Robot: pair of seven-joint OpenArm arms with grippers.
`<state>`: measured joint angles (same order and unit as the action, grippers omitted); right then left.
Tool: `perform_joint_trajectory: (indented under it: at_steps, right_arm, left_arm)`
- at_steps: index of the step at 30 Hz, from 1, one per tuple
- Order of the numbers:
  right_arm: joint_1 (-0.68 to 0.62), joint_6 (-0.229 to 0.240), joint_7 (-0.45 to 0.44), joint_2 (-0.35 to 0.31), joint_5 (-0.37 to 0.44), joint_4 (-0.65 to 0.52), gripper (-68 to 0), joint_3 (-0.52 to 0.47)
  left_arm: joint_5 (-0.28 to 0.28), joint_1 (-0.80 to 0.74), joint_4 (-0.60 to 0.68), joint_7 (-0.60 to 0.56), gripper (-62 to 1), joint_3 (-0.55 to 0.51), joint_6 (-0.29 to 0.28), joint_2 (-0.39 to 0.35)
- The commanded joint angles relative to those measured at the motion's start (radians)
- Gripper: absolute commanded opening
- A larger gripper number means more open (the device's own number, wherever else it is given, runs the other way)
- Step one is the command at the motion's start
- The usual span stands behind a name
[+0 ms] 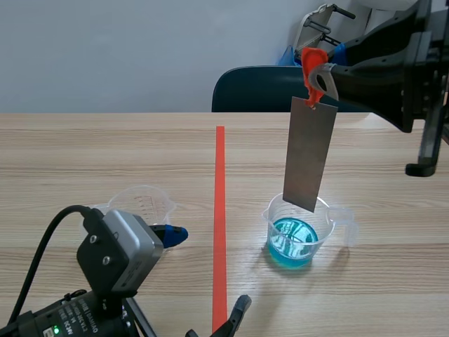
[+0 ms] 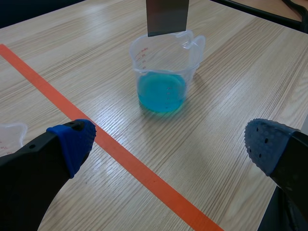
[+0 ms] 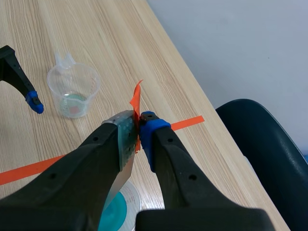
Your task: Do the redox reaction experiment
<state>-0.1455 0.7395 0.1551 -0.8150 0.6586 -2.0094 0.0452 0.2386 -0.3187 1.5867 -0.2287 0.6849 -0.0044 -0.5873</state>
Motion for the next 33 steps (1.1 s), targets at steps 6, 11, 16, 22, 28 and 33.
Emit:
perform_joint_trajectory:
  at_steps: [6,11,16,22,28,33]
  right_arm:
    - [0.007,0.006,-0.023,-0.007,0.008,-0.014,-66.7,-0.013]
    - [0.007,0.006,-0.023,-0.007,0.008,-0.014,-66.7,-0.013]
    - [0.007,0.006,-0.023,-0.007,0.008,-0.014,-66.7,-0.013]
    - [0.007,0.006,-0.023,-0.007,0.008,-0.014,-66.7,-0.013]
    - [0.007,0.006,-0.023,-0.007,0.008,-0.014,-66.7,-0.013]
    - [0.007,0.006,-0.023,-0.007,0.008,-0.014,-66.7,-0.013]
  left_arm:
    - [0.000,-0.002,0.016,-0.014,1.4,-0.002,-0.005,0.005]
    - [0.000,-0.002,0.016,-0.014,1.4,-0.002,-0.005,0.005]
    - [0.000,-0.002,0.016,-0.014,1.4,-0.002,-0.005,0.005]
    - [0.000,-0.002,0.016,-0.014,1.4,-0.002,-0.006,0.005]
    - [0.000,0.007,0.015,-0.017,-33.3,-0.002,0.000,0.031]
    - [-0.019,0.047,0.008,-0.017,-57.1,-0.002,0.002,0.090]
